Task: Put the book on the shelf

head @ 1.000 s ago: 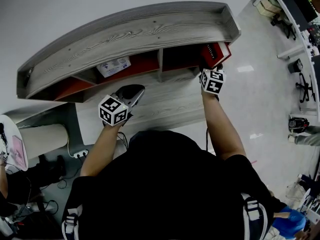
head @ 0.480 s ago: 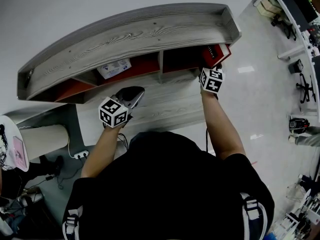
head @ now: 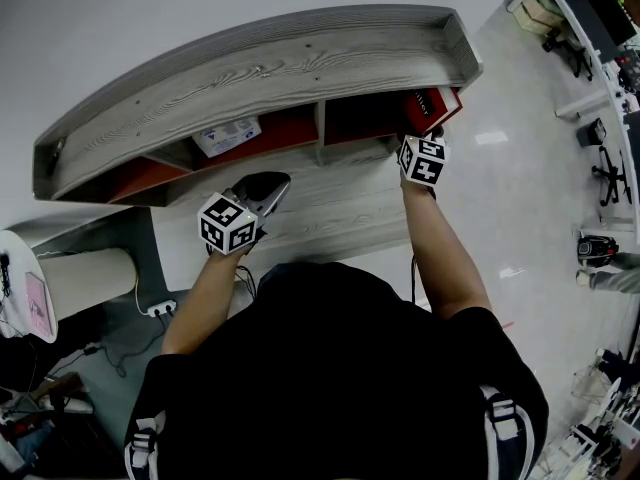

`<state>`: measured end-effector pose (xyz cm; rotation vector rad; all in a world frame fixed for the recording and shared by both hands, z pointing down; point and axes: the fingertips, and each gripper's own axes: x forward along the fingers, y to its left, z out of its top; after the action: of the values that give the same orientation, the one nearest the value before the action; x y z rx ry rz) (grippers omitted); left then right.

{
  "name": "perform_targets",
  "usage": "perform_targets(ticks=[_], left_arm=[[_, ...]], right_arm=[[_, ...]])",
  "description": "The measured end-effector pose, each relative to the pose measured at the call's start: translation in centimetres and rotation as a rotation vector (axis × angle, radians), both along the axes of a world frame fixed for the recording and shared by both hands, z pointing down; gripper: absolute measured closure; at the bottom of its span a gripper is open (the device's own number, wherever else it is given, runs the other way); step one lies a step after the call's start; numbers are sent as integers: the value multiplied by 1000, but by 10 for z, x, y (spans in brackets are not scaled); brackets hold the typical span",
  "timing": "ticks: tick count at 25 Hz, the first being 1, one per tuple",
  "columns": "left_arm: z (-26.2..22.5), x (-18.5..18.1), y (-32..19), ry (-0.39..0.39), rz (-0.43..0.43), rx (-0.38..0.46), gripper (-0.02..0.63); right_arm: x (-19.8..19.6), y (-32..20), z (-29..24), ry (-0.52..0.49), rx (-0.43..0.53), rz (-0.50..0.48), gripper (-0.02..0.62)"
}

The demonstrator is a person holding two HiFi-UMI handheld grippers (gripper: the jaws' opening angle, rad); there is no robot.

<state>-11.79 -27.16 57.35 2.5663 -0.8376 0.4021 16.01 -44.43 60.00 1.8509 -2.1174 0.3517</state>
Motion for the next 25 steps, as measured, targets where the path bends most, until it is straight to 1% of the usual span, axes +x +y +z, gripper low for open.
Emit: perform_targets(ticks=[11,25], left_arm=[[-2,2,2,-5,-1,3,583],[-12,6,15,-11,9,23,583]], right_arm=[[-2,3,-5,-1,9,-14,238],[7,35,-12,6,12,-22,238]])
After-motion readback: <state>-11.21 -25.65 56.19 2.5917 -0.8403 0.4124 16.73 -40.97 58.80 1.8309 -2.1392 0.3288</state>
